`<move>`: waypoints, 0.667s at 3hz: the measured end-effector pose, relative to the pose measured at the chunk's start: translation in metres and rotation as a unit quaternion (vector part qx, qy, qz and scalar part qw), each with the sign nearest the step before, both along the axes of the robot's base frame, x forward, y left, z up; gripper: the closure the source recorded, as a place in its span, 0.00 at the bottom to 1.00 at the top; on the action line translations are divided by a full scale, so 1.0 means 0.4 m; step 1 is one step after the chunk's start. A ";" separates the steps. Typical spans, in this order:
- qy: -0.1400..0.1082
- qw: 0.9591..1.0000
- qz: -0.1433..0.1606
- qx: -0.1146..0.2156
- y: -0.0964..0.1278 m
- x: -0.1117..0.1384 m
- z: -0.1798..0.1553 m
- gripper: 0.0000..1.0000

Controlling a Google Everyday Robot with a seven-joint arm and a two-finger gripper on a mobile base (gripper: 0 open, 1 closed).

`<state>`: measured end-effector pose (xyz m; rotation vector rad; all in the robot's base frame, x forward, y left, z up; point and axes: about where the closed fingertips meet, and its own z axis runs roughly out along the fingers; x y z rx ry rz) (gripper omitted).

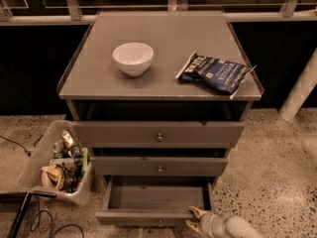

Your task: Open bottom drawer

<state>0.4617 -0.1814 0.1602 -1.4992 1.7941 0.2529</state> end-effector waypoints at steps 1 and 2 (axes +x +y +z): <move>0.000 1.000 0.000 0.000 0.000 0.000 0.003 1.00; 0.000 1.000 0.000 0.001 0.001 -0.012 0.006 1.00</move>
Offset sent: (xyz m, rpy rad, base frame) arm -0.2645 -0.0757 -0.0153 0.0447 0.0144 -0.0180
